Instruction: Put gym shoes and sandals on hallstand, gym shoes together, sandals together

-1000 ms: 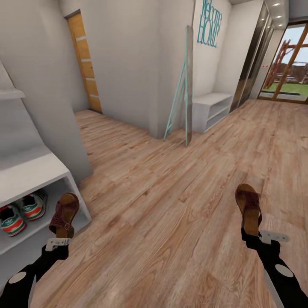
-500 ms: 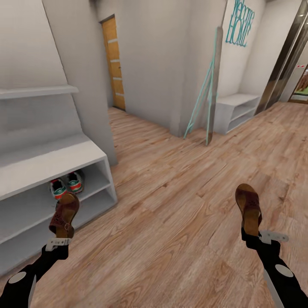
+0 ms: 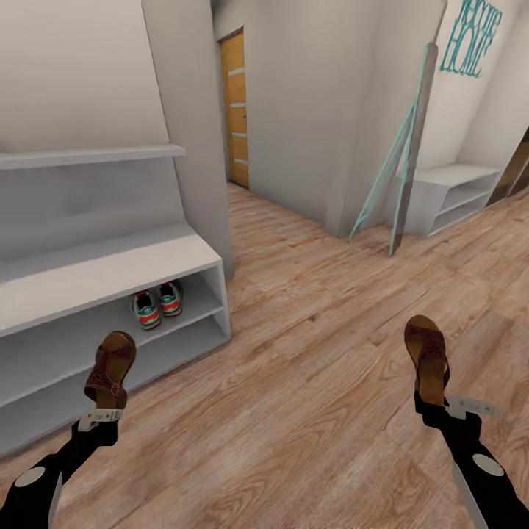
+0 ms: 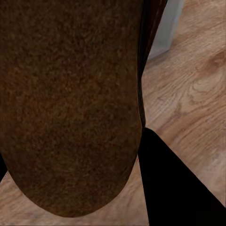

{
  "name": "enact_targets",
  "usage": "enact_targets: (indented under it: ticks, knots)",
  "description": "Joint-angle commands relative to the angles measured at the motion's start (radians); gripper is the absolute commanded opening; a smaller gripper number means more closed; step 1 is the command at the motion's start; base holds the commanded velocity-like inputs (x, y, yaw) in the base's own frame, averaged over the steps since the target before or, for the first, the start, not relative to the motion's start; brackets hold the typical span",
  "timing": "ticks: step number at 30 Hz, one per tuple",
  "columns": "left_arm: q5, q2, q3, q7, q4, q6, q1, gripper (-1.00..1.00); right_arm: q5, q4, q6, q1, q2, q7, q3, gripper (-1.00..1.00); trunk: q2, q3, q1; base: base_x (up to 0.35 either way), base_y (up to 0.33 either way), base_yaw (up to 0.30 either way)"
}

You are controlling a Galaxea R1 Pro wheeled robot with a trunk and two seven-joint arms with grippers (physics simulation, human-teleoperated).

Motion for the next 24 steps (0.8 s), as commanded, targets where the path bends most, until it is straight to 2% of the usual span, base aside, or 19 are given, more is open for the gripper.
enact_targets:
  ticks: [1,10,24]
  knots:
    - [-0.012,-0.001,0.006,-0.005,0.0,-0.008,-0.002,-1.0,-0.011,-0.002,0.005,0.0,-0.001,-0.005,0.001,-1.0,0.0,-0.001,-0.001,-0.261,0.088,0.28]
    - [-0.012,-0.001,0.006,-0.005,0.0,-0.006,-0.002,-1.0,-0.011,-0.002,0.005,0.0,-0.001,-0.005,0.001,-1.0,0.0,-0.001,-0.001,-0.234,0.181,0.28]
    - [-0.012,-0.001,0.006,-0.005,0.0,-0.006,-0.002,-1.0,-0.011,-0.002,0.005,0.0,-0.001,-0.005,0.001,-1.0,0.0,-0.001,-0.001,-0.011,0.01,0.28]
